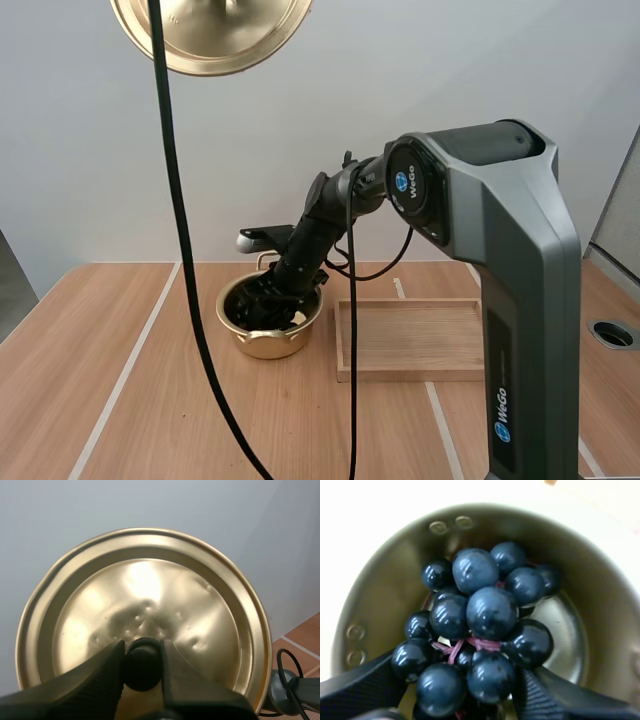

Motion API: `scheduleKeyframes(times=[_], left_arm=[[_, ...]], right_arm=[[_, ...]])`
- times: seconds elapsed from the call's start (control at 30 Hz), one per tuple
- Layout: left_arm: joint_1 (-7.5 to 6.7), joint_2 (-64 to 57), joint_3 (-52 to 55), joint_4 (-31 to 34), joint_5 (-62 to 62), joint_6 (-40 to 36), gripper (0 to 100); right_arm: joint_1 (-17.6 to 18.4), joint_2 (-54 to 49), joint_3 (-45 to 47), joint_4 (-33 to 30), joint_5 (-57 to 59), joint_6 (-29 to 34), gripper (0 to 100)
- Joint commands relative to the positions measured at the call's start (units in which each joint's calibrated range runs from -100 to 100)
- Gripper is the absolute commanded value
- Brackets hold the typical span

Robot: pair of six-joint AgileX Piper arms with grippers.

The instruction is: Open the pot, put the grape inside, and close it

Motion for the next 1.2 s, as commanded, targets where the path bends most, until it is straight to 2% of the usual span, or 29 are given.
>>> scheduleKeyframes(times=[0.0, 0.3, 0.53, 0.73, 1.0, 1.17], left_arm=[[-0.15, 0.17, -0.46, 0.05, -1.19, -0.27, 0], [-0.15, 0.17, -0.46, 0.05, -1.19, -0.27, 0], [-0.15, 0.17, -0.46, 0.28, -1.19, -0.27, 0], [-0.15, 0.17, -0.46, 3.58, -1.7, -0.27, 0], [-0.15, 0.17, -1.92, 3.58, -4.59, -0.72, 0], [-0.15, 0.17, -4.95, 3.58, -4.43, -1.71, 0]], right_arm=[[-0.36, -2.52, 0.38, -2.34, -0.68, -0.13, 94], [-0.36, -6.82, -3.02, -3.06, 0.18, 0.08, 94], [-0.36, -7.3, -6.88, -1.68, 6.12, 0.96, 94], [-0.36, -9.05, -8.96, -2.96, 6.42, 1.58, 94], [-1.0, -15.24, -8.96, -10.09, 4.01, 4.29, 94], [-3.4, -18.71, -8.96, -10.34, 3.48, 6.09, 94]])
